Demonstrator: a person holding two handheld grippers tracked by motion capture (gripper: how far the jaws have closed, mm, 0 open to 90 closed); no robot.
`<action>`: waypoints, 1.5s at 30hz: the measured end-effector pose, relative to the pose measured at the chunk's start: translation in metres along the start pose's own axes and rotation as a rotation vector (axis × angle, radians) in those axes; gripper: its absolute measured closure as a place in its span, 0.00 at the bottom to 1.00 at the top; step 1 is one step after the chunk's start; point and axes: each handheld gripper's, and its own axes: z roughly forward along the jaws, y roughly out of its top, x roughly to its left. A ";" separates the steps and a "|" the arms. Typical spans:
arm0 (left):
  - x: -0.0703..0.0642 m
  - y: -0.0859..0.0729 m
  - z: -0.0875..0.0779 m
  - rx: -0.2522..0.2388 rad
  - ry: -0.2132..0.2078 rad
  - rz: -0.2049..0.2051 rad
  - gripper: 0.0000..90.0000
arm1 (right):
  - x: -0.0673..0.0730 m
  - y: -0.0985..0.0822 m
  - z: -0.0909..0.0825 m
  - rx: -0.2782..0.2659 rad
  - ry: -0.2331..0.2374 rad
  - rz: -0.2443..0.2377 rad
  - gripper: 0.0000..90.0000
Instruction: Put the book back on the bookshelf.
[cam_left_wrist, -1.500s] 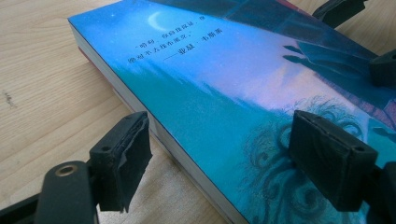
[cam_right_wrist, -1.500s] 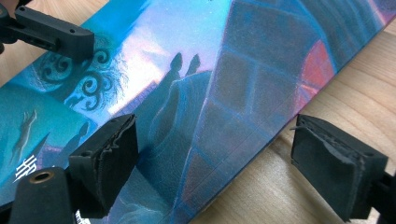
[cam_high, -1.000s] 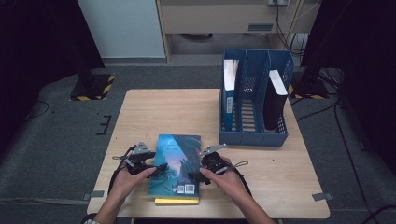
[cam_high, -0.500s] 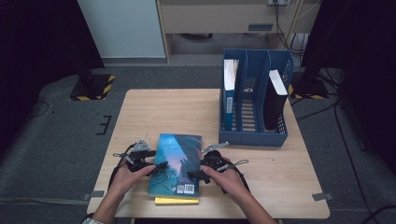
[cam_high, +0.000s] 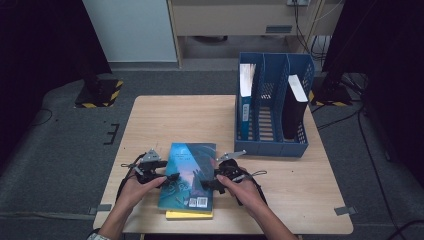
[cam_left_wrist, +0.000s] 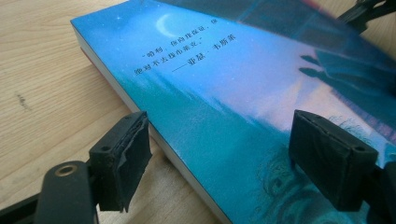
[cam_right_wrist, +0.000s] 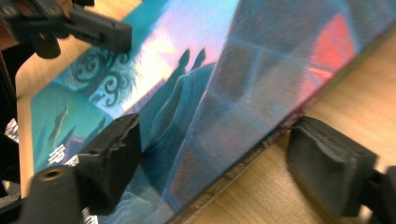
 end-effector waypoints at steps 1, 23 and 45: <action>0.000 0.000 -0.001 -0.001 0.002 -0.002 0.22 | 0.001 0.001 -0.002 -0.017 -0.002 0.000 0.25; 0.000 -0.002 -0.002 0.023 0.035 -0.029 0.11 | 0.012 0.009 0.018 -0.063 -0.036 0.010 0.30; 0.009 0.001 0.012 0.103 -0.117 -0.112 0.01 | 0.011 0.011 0.019 -0.054 -0.032 0.009 0.31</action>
